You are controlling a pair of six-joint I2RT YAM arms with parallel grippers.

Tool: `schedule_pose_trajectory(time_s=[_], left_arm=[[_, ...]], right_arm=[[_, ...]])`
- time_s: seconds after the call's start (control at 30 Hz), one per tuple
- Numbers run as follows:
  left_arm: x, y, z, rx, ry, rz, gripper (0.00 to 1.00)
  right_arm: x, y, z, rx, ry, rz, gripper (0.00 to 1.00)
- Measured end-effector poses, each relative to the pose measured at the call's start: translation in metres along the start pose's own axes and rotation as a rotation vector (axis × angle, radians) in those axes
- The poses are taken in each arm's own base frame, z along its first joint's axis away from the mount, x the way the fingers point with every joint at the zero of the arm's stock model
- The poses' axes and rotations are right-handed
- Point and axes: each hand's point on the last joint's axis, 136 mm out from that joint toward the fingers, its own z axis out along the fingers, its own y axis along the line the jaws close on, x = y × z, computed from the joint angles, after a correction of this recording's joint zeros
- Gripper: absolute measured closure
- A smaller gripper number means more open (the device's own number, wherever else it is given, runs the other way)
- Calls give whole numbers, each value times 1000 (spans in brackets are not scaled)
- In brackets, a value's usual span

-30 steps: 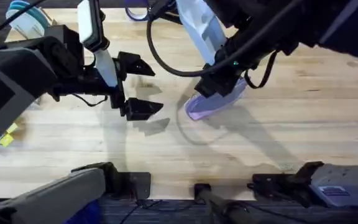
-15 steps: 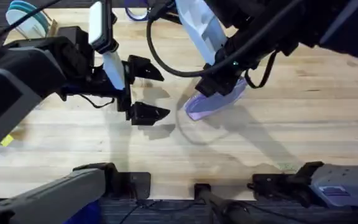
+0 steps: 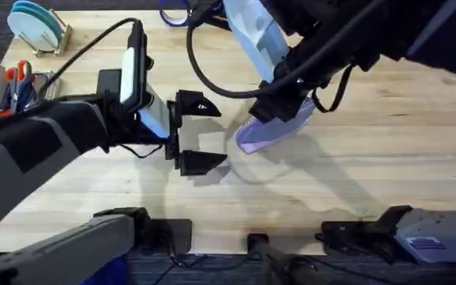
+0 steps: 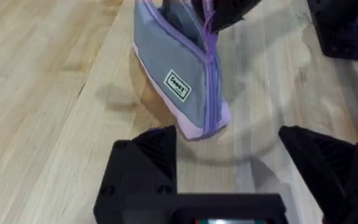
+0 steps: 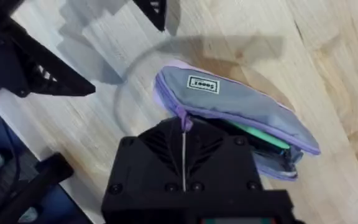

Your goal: Unzip the bag, pick up the pens from the table one at a time and place them inside, then zip the bag closed.

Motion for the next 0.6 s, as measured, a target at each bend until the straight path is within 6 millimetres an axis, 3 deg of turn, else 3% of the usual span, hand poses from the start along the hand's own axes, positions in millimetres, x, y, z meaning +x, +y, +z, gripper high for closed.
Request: schedule_pose_trajectory(time_s=[0.3,0.6], left_arm=[[-6,8,7,-14,-47,82,4],[-20,9,34,29,-27,58,4]], right_arm=[[0,0,0,0,0,0,969],[0,0,0,0,0,0,970]])
